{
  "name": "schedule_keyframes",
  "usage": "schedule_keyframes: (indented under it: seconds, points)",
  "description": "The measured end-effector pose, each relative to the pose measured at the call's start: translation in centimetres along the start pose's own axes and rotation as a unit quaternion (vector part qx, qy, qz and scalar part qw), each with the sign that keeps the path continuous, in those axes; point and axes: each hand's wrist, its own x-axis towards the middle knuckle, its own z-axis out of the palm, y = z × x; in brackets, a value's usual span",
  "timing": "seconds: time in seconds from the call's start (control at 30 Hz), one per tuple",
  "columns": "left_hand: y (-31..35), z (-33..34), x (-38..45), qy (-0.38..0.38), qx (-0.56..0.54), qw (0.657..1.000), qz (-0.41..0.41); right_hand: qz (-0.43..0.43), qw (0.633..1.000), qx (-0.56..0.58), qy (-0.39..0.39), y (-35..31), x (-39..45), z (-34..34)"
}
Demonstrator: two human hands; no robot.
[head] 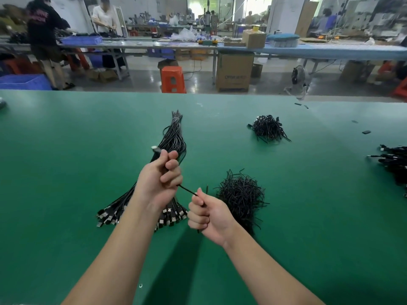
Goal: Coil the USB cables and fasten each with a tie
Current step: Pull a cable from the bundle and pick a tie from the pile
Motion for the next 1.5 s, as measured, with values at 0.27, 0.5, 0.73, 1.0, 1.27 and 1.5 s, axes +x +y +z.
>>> schedule_keyframes:
  seconds: [0.27, 0.5, 0.73, 1.0, 1.27, 1.5]
  points:
    - [3.2, -2.3, -2.2, -0.256, 0.506, 0.791, -0.229, -0.006, 1.0, -0.009, 0.016, -2.2, 0.6, -1.0]
    - [-1.1, -1.8, -1.1, 0.031, 0.612, 0.79, -0.026, -0.028, 0.996, -0.088, 0.004, -2.9, 1.2, 0.9]
    - [-2.2, -2.6, -0.4, 0.0, 0.452, 0.89, 0.055, -0.039, 0.988, -0.149, 0.008, -2.9, 1.0, 1.1]
    - [0.4, 0.8, 0.4, 0.084, 0.021, 0.996, 0.029, 0.0, 0.998, -0.056, 0.01, -1.1, 1.5, 1.4]
    - [3.4, -0.4, -1.6, -0.169, 0.406, 0.896, -0.053, -0.024, 0.998, -0.059, 0.015, -3.9, 1.3, 1.1]
    - [1.8, 0.0, -1.0, -0.094, 0.611, 0.782, -0.073, -0.101, 0.974, -0.198, 0.046, -5.6, 1.0, 2.0]
